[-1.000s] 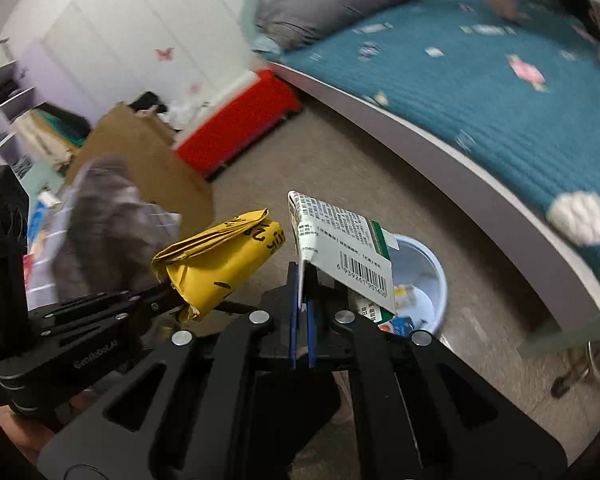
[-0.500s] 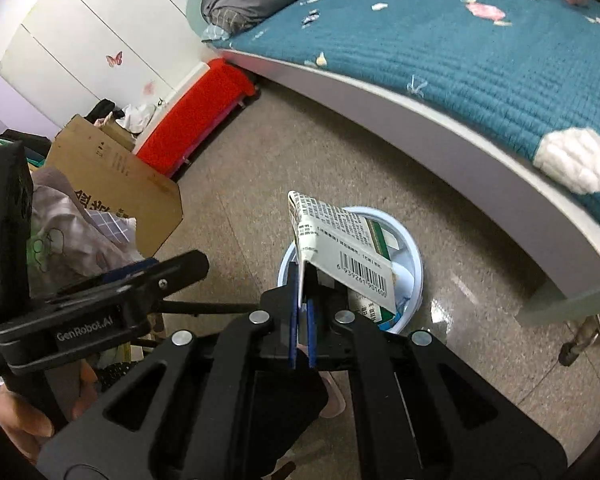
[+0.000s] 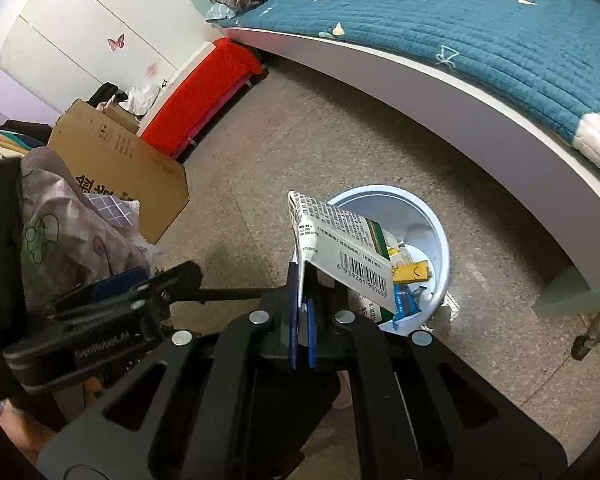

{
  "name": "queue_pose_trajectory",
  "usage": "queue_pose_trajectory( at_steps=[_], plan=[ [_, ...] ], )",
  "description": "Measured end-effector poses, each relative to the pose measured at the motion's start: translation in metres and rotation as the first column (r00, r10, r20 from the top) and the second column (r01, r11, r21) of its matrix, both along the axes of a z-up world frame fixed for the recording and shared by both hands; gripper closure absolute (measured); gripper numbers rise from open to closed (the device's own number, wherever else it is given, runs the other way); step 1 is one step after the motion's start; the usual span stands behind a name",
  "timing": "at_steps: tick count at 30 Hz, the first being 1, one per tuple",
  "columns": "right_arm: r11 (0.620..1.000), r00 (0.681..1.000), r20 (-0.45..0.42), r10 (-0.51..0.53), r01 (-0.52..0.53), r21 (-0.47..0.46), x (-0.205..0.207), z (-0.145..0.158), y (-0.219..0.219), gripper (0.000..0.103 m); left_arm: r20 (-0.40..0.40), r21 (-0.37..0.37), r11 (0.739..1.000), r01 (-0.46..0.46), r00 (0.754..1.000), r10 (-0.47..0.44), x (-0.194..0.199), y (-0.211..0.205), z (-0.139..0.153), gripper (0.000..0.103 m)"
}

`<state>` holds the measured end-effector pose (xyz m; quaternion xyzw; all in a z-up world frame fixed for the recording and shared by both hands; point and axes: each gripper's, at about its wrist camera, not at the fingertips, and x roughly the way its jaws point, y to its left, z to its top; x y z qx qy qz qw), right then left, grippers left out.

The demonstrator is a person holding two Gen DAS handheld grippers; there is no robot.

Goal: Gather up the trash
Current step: 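Carry the yellow bag and white-green box to the bucket and release them, then grasp the green leaf with the left tool while the right grasps the beige cloth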

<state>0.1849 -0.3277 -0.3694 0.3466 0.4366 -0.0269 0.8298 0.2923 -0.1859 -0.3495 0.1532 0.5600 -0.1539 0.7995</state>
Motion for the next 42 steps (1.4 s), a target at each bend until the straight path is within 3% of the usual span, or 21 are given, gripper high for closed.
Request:
queue_pose_trajectory(
  at_steps=[5,7,9,18,24,29,33,38,42],
  plan=[
    [1.000,1.000,0.000,-0.007,0.007,0.016,0.016,-0.002,0.003,0.096,0.017,-0.002,0.999,-0.053,0.998,0.053,0.007,0.013,0.007,0.027],
    [1.000,1.000,-0.005,-0.009,0.009,0.018,0.023,-0.003,0.003,0.071,0.013,-0.018,0.997,-0.078,0.997,0.078,0.011,0.019,0.010,0.027],
    [1.000,1.000,0.007,-0.018,0.018,0.019,0.025,-0.002,0.002,0.052,0.011,-0.023,0.996,-0.091,0.996,0.091,0.013,0.023,0.011,0.027],
    [1.000,1.000,0.004,-0.028,0.028,-0.001,0.011,0.010,0.000,0.052,-0.006,-0.042,0.995,-0.094,0.996,0.094,0.006,0.022,0.014,0.027],
    [0.998,0.998,0.046,-0.048,0.049,-0.032,-0.015,0.040,-0.002,0.052,0.008,-0.085,0.994,-0.065,0.998,0.066,-0.011,0.016,0.035,0.027],
    [0.997,0.988,0.147,-0.048,0.057,-0.054,-0.039,0.089,-0.004,0.052,0.081,-0.146,0.989,-0.020,0.996,0.032,-0.033,0.014,0.076,0.027],
    [0.995,0.965,0.259,-0.032,0.054,-0.080,-0.058,0.141,0.002,0.049,0.175,-0.222,0.975,0.011,0.984,0.028,-0.056,0.023,0.127,0.027],
    [0.994,0.932,0.360,0.031,0.010,-0.110,-0.066,0.194,0.027,0.047,0.324,-0.251,0.967,0.033,0.945,0.051,-0.084,0.053,0.190,0.027],
    [0.986,0.905,0.407,0.125,-0.069,-0.150,-0.060,0.228,0.065,0.045,0.408,-0.227,0.974,0.004,0.908,0.091,-0.099,0.098,0.227,0.026]
  ],
)
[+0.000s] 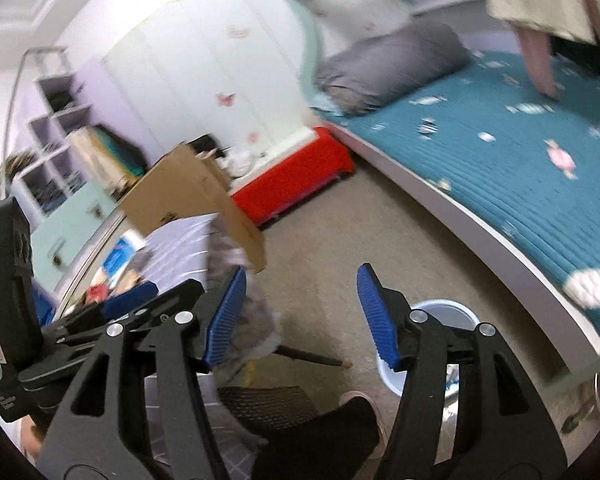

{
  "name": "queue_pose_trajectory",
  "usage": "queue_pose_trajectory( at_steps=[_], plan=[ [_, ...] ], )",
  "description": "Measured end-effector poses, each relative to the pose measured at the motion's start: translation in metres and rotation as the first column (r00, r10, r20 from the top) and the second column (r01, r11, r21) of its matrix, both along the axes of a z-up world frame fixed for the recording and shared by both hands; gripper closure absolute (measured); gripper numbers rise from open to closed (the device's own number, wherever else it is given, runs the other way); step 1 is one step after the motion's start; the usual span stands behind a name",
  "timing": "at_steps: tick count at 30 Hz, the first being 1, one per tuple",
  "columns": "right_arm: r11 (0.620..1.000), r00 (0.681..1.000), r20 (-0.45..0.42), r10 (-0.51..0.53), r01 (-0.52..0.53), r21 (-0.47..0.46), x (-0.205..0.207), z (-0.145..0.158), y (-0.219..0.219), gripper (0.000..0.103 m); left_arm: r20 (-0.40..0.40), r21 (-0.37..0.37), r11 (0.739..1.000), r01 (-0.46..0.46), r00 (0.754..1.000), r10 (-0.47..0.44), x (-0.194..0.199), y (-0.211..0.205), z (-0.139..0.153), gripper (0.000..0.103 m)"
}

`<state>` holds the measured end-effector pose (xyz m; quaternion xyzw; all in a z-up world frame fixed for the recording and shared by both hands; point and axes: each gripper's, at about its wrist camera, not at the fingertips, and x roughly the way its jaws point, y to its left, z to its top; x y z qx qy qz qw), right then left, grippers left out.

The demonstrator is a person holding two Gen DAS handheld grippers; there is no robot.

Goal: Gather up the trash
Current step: 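Grasp the green leaf with the left tool while the right grasps the beige cloth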

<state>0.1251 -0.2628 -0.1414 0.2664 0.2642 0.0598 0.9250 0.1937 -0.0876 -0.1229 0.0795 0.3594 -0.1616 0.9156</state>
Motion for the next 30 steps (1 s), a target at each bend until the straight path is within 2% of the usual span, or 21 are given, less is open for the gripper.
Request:
queue_pose_trajectory(
  at_steps=[4,7,14,21,24,27,30],
  plan=[
    [0.992,0.992,0.035,0.117,-0.116,-0.050,0.017,0.027,0.057,0.044,0.062,0.021,0.996,-0.089,0.994,0.088,-0.011,0.061,0.022,0.026],
    [0.976,0.978,0.034,0.207,-0.204,-0.082,0.030,0.040,0.102,0.043,0.088,0.039,0.983,-0.181,0.980,0.177,-0.015,0.113,0.031,0.026],
    [0.912,0.925,-0.006,0.380,-0.376,-0.164,0.065,0.048,0.207,0.041,0.096,0.013,0.926,-0.378,0.922,0.375,-0.017,0.235,0.044,0.026],
    [0.859,0.891,-0.094,0.445,-0.454,-0.235,0.111,0.040,0.282,0.039,0.074,-0.015,0.847,-0.532,0.844,0.531,-0.013,0.339,0.041,0.026],
    [0.840,0.877,-0.133,0.462,-0.480,-0.251,0.127,0.034,0.302,0.038,0.054,-0.027,0.833,-0.552,0.831,0.553,-0.010,0.370,0.040,0.026],
    [0.825,0.870,-0.167,0.465,-0.494,-0.276,0.145,0.028,0.321,0.033,0.015,-0.078,0.822,-0.564,0.824,0.566,-0.009,0.397,0.039,0.026],
    [0.818,0.866,-0.197,0.460,-0.500,-0.286,0.166,0.023,0.335,0.033,-0.008,-0.129,0.807,-0.576,0.814,0.580,-0.007,0.421,0.037,0.026]
  ],
)
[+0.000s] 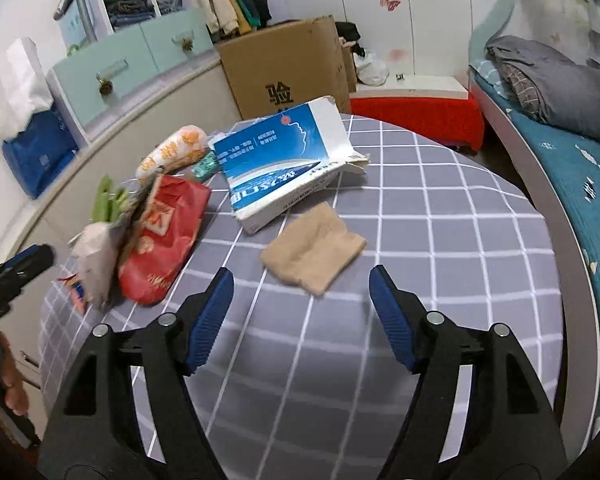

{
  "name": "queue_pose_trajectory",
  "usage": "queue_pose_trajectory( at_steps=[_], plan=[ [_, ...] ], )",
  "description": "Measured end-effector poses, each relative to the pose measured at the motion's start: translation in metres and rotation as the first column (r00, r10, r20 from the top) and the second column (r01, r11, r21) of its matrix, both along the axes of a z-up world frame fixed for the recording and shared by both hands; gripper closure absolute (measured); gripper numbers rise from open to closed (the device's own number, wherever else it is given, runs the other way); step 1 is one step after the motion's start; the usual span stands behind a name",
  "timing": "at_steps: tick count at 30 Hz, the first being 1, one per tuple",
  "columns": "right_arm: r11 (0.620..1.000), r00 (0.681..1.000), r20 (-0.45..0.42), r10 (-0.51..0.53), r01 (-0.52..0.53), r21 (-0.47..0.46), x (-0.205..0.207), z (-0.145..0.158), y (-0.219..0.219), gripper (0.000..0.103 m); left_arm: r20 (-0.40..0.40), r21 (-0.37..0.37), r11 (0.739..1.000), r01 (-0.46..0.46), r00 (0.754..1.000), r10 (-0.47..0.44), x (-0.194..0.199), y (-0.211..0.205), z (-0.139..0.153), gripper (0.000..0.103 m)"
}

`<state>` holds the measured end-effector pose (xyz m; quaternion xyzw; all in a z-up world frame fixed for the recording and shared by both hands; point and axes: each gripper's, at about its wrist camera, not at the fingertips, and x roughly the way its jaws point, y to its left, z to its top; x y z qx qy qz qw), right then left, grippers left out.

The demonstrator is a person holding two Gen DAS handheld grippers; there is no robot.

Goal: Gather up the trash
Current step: 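Grasp the green leaf with the left tool while the right grasps the beige cloth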

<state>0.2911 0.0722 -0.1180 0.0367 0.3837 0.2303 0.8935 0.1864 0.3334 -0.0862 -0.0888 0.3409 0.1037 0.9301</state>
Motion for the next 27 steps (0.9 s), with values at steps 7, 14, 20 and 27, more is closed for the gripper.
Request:
queue_pose_trajectory(
  at_steps=[7,14,20,27],
  plan=[
    [0.999,0.999,-0.037,0.004,-0.006,-0.052,0.027,-0.008,0.020,0.033,-0.041,-0.070,0.997,-0.017,0.999,0.015,0.031,0.031,-0.016,0.026],
    [0.999,0.998,-0.058,0.015,-0.017,-0.046,0.037,-0.018,0.021,0.052,-0.051,-0.089,0.995,0.042,0.998,-0.046,0.063,0.024,-0.026,0.026],
    [0.998,0.998,-0.030,0.059,-0.060,-0.021,0.030,-0.013,0.018,0.080,-0.069,-0.127,0.989,0.075,0.994,-0.084,0.074,0.021,-0.030,0.068],
    [0.994,0.996,-0.007,0.086,-0.085,0.071,0.008,0.000,0.004,0.081,0.010,-0.064,0.998,-0.018,1.000,0.018,0.050,0.020,0.002,0.098]
  ],
)
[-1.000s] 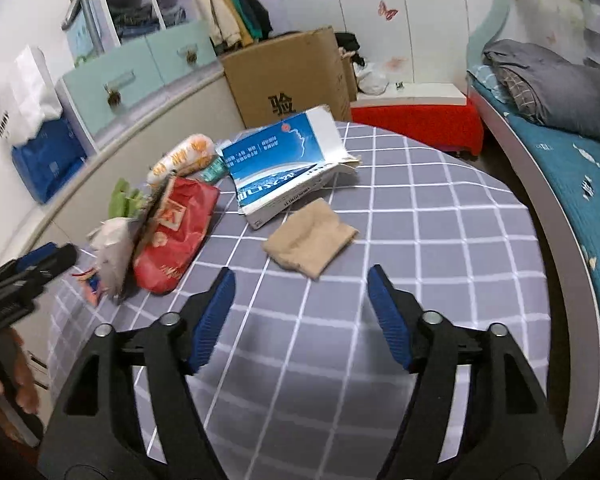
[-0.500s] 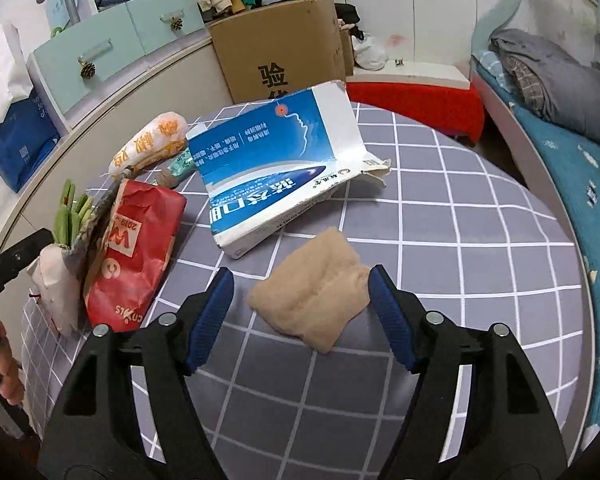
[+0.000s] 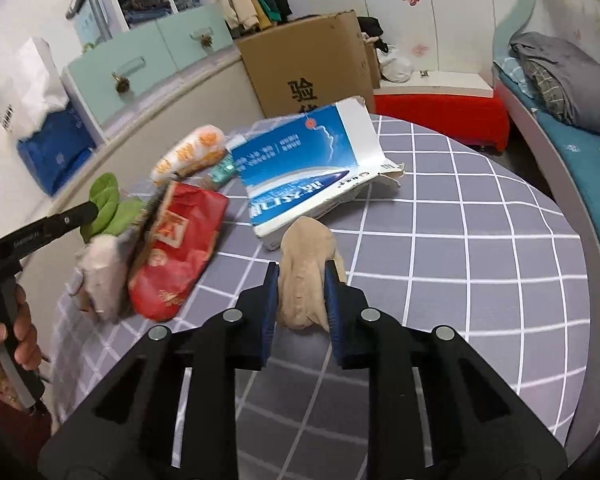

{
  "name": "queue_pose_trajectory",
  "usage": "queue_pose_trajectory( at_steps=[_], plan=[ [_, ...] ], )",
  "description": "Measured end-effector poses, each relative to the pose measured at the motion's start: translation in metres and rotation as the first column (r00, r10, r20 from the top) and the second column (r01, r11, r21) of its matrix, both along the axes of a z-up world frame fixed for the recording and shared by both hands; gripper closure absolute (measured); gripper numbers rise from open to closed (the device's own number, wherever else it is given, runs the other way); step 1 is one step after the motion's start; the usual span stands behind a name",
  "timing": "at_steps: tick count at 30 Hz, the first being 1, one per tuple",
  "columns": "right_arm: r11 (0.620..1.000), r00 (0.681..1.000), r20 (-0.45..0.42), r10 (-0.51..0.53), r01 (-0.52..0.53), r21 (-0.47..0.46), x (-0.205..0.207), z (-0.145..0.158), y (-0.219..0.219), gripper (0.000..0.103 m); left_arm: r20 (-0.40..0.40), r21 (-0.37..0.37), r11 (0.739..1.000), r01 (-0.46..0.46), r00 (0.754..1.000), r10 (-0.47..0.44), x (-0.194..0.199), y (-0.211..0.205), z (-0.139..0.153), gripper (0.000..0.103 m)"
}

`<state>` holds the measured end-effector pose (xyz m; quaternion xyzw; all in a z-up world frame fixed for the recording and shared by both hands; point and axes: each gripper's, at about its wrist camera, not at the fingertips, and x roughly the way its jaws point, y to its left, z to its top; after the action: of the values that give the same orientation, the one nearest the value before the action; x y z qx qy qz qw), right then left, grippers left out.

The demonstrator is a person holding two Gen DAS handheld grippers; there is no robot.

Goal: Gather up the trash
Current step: 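Grasp the green leaf with the left tool while the right grasps the beige cloth, then carry leaf and beige cloth over the bucket and open both tools to drop them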

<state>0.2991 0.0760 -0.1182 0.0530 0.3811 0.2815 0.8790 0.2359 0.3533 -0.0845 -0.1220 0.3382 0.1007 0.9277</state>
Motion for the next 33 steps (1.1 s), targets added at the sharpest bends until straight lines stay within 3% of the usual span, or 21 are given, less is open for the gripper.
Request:
queue_pose_trajectory(
  at_steps=[3,6,11,16,23,28,33],
  plan=[
    [0.999,1.000,0.021,0.000,-0.001,0.040,-0.013,0.011,-0.013,0.081,0.057,0.029,0.999,-0.044,0.997,0.042,-0.016,-0.007,0.025,0.098],
    [0.997,0.999,0.043,-0.007,0.004,0.076,-0.025,0.022,-0.028,0.081,0.115,0.043,0.999,-0.031,0.993,0.026,-0.031,-0.026,0.050,0.098],
    [0.991,0.997,0.063,-0.037,0.029,0.133,-0.039,0.037,-0.060,0.081,0.163,0.089,0.993,0.071,0.983,-0.085,-0.041,-0.089,0.079,0.098],
    [0.978,0.991,0.076,-0.108,0.092,0.186,-0.058,0.041,-0.117,0.081,0.169,0.112,0.972,0.205,0.960,-0.222,-0.037,-0.168,0.085,0.098],
    [0.930,0.959,0.057,-0.277,0.253,0.265,-0.093,0.024,-0.221,0.081,0.105,0.064,0.899,0.432,0.893,-0.437,-0.024,-0.289,0.056,0.098],
    [0.871,0.910,0.003,-0.414,0.395,0.291,-0.122,-0.009,-0.296,0.081,0.017,0.012,0.821,0.571,0.821,-0.571,-0.009,-0.378,0.014,0.098],
    [0.796,0.838,-0.076,-0.541,0.539,0.273,-0.139,-0.052,-0.360,0.081,-0.092,-0.014,0.757,0.654,0.753,-0.652,0.004,-0.455,-0.040,0.098]
  ],
)
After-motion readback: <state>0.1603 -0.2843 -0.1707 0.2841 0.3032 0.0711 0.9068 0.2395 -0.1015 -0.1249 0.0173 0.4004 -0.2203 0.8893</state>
